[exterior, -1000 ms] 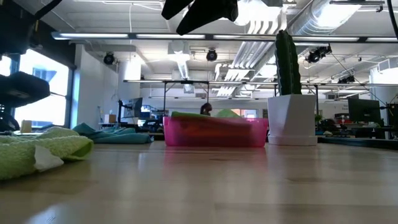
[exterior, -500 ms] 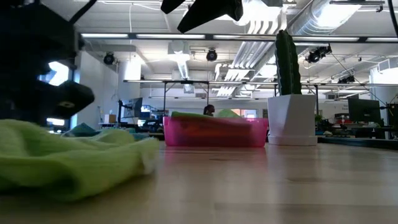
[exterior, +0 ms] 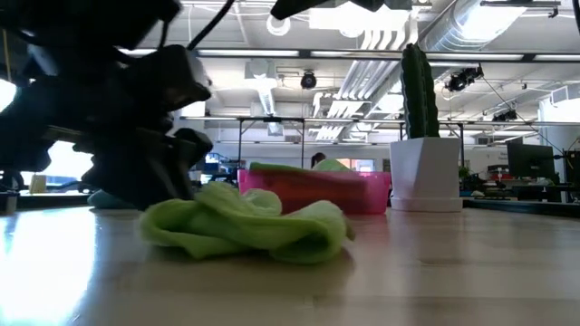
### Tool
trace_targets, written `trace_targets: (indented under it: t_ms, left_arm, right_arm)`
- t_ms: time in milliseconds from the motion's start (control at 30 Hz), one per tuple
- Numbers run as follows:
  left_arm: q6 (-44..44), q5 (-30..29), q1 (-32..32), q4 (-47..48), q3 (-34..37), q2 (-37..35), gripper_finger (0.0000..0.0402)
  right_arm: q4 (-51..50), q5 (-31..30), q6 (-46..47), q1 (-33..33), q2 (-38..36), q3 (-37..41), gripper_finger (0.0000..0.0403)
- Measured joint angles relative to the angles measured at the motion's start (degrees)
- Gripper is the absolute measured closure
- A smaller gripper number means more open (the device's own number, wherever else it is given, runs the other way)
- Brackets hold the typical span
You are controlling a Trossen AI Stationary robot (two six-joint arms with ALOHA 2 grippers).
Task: Fold microfiber towels
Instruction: Fold the light green microfiber cloth
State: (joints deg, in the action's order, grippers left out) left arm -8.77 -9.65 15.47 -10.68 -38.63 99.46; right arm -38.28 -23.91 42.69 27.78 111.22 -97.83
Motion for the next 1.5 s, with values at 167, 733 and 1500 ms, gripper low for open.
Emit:
trace_targets:
  t_ms: [167,733,1500]
  left_arm:
    - [3.34,-0.06,-2.44,0.30,-3.74,0.29,0.0328]
    - [1.46,14.48,1.46,11.75,-9.09,-3.83,0.0328]
    - [-3.24,13.28,9.67,12.43,-9.09,-3.81,0.0311]
  right_arm:
    - [0.25,-4.27,5.12,1.81,0.04,2.96,0.0192]
    - [33.21,2.74,0.34,5.38,0.09,25.13,0.0192]
    - [46.06,-5.92,-26.29,8.08,5.09,34.22,0.0192]
